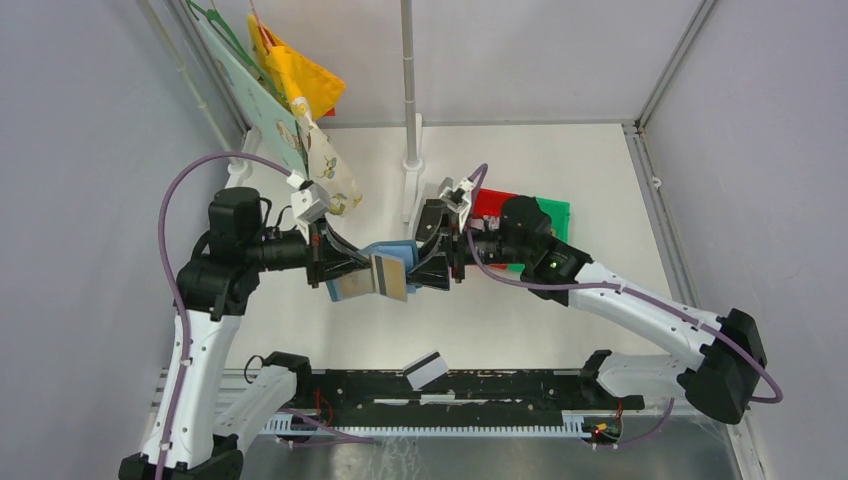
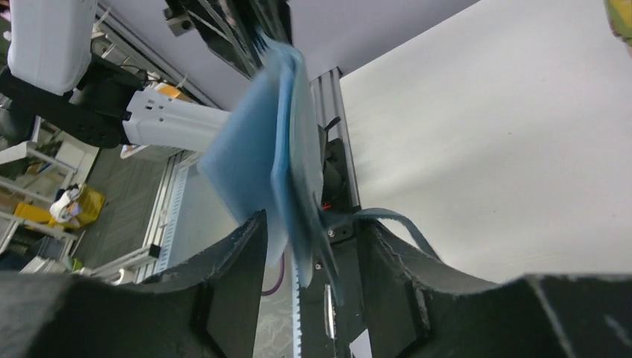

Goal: Take the credit cards out of the card holder
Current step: Remove the credit card from the card holder.

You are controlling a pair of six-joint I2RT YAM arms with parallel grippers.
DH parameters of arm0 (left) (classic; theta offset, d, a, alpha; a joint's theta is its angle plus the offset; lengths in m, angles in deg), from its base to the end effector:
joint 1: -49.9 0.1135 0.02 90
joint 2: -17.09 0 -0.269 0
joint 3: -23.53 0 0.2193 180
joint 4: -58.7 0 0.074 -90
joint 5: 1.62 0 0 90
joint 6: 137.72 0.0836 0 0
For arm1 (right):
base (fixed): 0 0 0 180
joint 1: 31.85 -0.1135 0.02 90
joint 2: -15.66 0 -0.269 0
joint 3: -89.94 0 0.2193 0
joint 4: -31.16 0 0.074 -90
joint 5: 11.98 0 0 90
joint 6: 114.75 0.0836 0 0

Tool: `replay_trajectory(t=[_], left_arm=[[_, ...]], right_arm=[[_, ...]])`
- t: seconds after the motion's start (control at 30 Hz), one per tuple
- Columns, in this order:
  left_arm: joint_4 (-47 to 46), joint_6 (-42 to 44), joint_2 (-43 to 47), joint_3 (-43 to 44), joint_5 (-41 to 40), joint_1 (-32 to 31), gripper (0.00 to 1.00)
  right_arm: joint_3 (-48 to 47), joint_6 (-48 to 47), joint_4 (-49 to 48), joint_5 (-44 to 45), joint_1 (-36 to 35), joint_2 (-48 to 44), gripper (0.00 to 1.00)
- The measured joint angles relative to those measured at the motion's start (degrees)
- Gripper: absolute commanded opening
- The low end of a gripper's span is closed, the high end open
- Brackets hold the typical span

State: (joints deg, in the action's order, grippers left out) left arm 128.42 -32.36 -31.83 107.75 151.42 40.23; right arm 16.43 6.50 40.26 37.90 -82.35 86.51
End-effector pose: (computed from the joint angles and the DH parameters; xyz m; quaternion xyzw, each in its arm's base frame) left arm 0.1004 -0.0927 0.3797 0.4014 0.6834 -0.4422 0.4199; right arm 0.1415 0.2564 0.3623 -0.3424 0.6524 0.6030 0.3058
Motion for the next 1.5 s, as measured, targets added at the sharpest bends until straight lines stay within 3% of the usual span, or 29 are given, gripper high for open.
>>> replay_trajectory(t=[0.37, 0.6, 0.87, 1.0, 1.07, 1.17, 1.2, 1.23, 1.3, 1.33, 1.4, 1.5], left_arm=[[-17.7, -23.7, 5.2, -2.1, -7.7, -0.5, 0.02], [-21.0, -30.6, 4.8, -2.2, -9.0, -0.5, 0.02], [-23.4, -35.3, 4.8, -2.2, -9.0, -0.5, 0.02], [-24.2, -37.0, 4.8, -2.2, -9.0, -0.5, 0.02], [-24.5, -37.7, 4.7, -2.2, -9.0, -0.5, 0.02], [-25.0, -38.3, 4.7, -2.2, -8.9, -0.5, 0.03], [-25.2, -38.6, 4.7, -2.2, -8.8, -0.5, 0.07], [-25.3, -38.7, 4.7, -2.2, -8.7, -0.5, 0.21], [-25.4, -38.8, 4.8, -2.3, -8.5, -0.5, 0.56], [-25.4, -38.5, 4.9, -2.3, -8.5, -0.4, 0.68], [-24.5, -37.0, 5.0, -2.3, -7.4, -0.4, 0.79], [-19.6, -31.1, 5.0, -1.5, -6.1, -0.5, 0.86]], right_arm=[[17.4, 12.9, -27.5, 8.8, 0.7, -6.5, 0.71], [22.8, 19.6, -42.7, 12.8, 0.7, -9.9, 0.81], [23.0, 21.4, -48.9, 13.9, 0.6, -9.3, 0.82], [21.4, 20.5, -47.6, 14.8, -0.5, -7.1, 0.74], [20.4, 19.8, -46.8, 15.3, -1.3, -6.3, 0.58], [18.4, 18.7, -45.6, 16.3, -2.1, -5.1, 0.21], [18.1, 18.3, -45.4, 16.6, -2.2, -5.0, 0.10], [17.9, 18.0, -45.0, 16.9, -2.3, -5.0, 0.01], [17.0, 16.8, -42.7, 17.2, -2.2, -5.0, 0.00], [16.9, 16.7, -42.5, 17.2, -2.2, -5.0, 0.00], [14.4, 14.1, -36.5, 16.7, -2.2, -5.0, 0.00], [8.8, 9.3, -26.4, 14.3, -1.9, -4.9, 0.00]])
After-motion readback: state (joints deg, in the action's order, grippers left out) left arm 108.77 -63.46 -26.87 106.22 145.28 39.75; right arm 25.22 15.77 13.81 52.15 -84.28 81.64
